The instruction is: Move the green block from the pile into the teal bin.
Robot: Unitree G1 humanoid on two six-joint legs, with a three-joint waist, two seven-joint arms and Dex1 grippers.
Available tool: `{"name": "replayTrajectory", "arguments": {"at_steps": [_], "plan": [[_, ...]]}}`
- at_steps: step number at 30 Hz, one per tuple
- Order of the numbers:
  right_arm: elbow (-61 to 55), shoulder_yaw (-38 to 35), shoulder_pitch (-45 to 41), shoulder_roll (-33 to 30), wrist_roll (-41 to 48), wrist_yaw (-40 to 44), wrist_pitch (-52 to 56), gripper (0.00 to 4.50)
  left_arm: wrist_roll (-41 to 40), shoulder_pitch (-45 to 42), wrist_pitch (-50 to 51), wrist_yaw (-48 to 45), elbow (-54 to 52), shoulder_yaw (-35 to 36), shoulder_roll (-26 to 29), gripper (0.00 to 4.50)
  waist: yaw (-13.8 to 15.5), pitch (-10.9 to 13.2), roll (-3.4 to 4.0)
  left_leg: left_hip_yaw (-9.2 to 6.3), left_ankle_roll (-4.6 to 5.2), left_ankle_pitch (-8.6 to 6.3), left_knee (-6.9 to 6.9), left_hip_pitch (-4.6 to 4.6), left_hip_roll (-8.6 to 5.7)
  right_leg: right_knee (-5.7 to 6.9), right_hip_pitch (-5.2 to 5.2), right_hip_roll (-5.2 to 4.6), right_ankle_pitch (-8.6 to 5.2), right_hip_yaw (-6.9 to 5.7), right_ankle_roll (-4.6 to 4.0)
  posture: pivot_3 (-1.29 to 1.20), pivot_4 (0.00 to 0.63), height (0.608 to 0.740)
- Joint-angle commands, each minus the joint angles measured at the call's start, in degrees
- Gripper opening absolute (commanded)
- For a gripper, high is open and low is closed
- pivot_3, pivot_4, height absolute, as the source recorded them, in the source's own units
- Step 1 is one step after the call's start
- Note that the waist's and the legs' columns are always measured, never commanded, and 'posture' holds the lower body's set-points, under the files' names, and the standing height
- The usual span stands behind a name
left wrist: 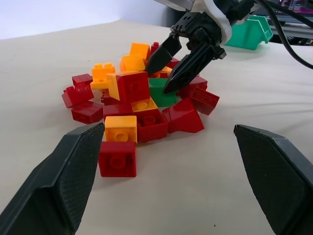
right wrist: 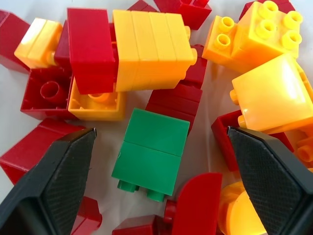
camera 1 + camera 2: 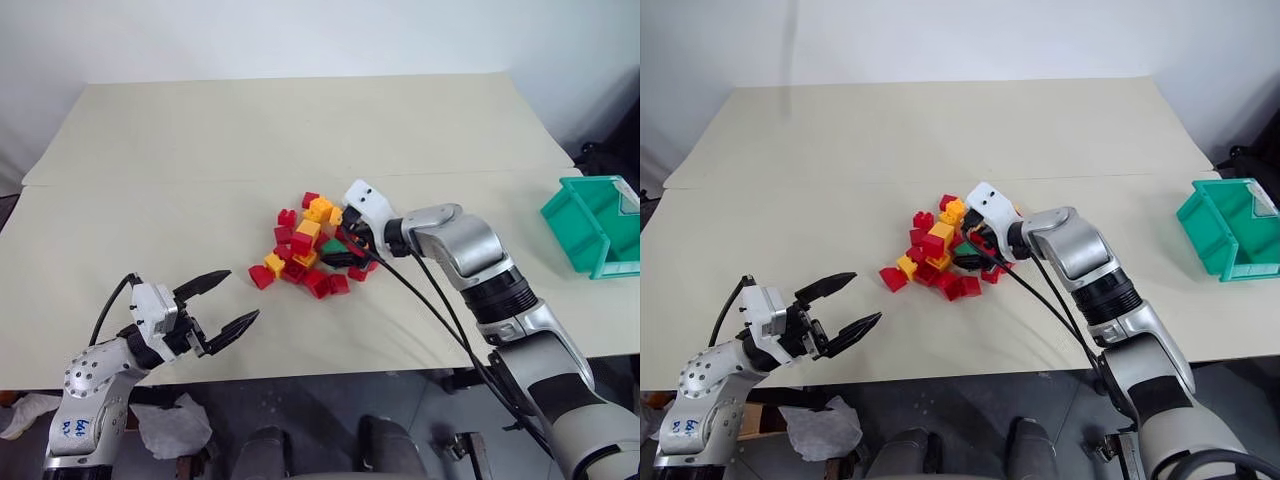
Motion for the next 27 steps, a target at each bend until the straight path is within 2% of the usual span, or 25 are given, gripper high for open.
{"name": "replayTrajectory", "arguments": {"at_steps": [1, 3, 9, 17, 22, 27], "plan": [[-1.12, 0.25, 0.66, -0.27, -0.81, 0.74, 0.12, 4.08, -0.46, 0.35, -0.38, 0.15, -2.16, 0.56, 0.17, 4.5, -0.02, 0.0, 0.0, 0.0, 0.0, 0.0, 0.0, 0.0, 0.0, 0.0, 0.0, 0.0, 0.0, 0.0, 0.0, 0.0, 0.15, 0.74], [-1.49, 0.46, 0.83, 0.07, -1.19, 0.94, -0.49, 3.56, -0.41, -0.03, -0.4, 0.03, -2.01, 0.34, 0.21, 4.5, -0.09, 0.0, 0.0, 0.0, 0.0, 0.0, 0.0, 0.0, 0.0, 0.0, 0.0, 0.0, 0.0, 0.0, 0.0, 0.0, 0.15, 0.74], [-2.78, 1.26, 0.72, 0.26, -2.04, 1.95, -2.22, 1.56, -0.55, -1.0, -0.22, -0.34, -1.5, 0.56, 0.69, 4.5, -0.21, 0.0, 0.0, 0.0, 0.0, 0.0, -0.01, 0.0, 0.0, 0.0, 0.0, 0.0, 0.0, 0.0, 0.0, 0.0, 0.15, 0.74], [-1.75, 0.04, 0.98, -0.09, -4.05, 2.17, -8.35, 1.56, -0.6, -0.28, -0.43, -0.19, -1.94, 0.96, 0.68, 4.5, -0.22, 0.0, 0.0, 0.01, -0.01, -0.01, -0.03, 0.0, 0.01, -0.01, -0.02, 0.0, 0.0, 0.0, 0.0, 0.0, 0.15, 0.74], [-5.59, -14.8, 5.53, -3.01, 6.5, 8.39, -18.41, 1.56, -0.86, -0.7, -0.11, -0.29, -2.94, -0.47, 0.16, 4.5, 0.29, 0.01, -0.01, -0.01, 0.01, -0.02, -0.02, -0.04, -0.01, -0.05, -0.02, 0.0, 0.0, -0.02, 0.01, 0.0, 0.15, 0.74], [-7.82, -28.52, 15.2, -8.09, 10.66, 9.62, -29.82, 1.56, -0.85, -4.6, 0.46, -1.48, -2.56, -3.62, -0.19, 4.5, 1.17, 0.01, -0.01, 0.04, 0.05, -0.09, -0.02, -0.04, -0.01, -0.13, -0.01, 0.0, 0.01, -0.03, 0.02, 0.0, 0.15, 0.74]]}}
